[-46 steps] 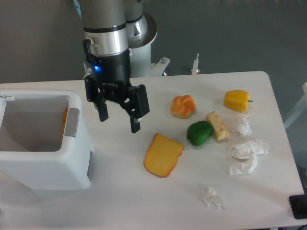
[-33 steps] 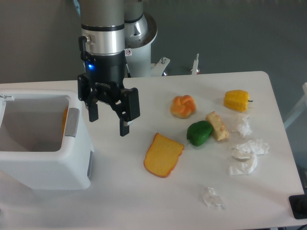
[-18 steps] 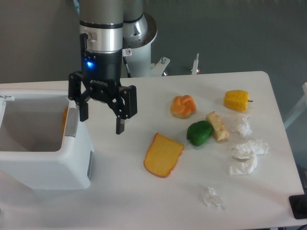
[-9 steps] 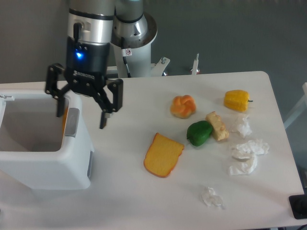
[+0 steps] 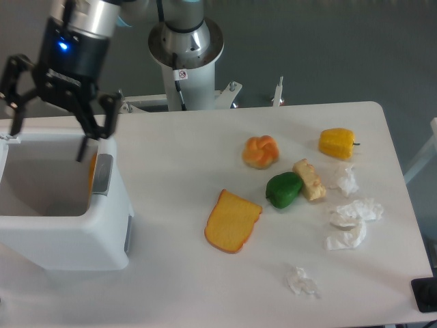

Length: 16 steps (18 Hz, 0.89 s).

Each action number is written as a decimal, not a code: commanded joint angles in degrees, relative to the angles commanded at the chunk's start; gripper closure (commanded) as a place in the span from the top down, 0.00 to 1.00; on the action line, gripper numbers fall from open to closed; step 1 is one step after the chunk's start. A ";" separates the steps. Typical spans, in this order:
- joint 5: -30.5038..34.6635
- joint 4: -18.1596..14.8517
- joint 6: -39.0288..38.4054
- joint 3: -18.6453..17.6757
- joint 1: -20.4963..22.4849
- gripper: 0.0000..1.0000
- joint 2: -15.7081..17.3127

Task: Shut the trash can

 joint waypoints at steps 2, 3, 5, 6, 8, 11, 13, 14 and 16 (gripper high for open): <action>-0.45 -0.09 -0.61 -0.09 0.00 1.00 0.79; -0.54 0.00 -1.23 -0.09 -0.09 1.00 0.88; -2.02 0.00 -2.02 -0.09 -0.18 1.00 1.15; -2.99 0.00 -2.55 -0.09 -0.18 1.00 1.15; -3.53 0.00 -3.34 -0.09 -0.61 1.00 1.58; -4.66 0.00 -3.34 -0.09 -1.31 1.00 3.07; -5.81 0.00 -3.43 0.00 -1.76 1.00 3.34; -6.51 0.00 -3.78 0.17 -1.93 1.00 3.43; -8.26 0.00 -3.96 0.09 -2.02 1.00 3.43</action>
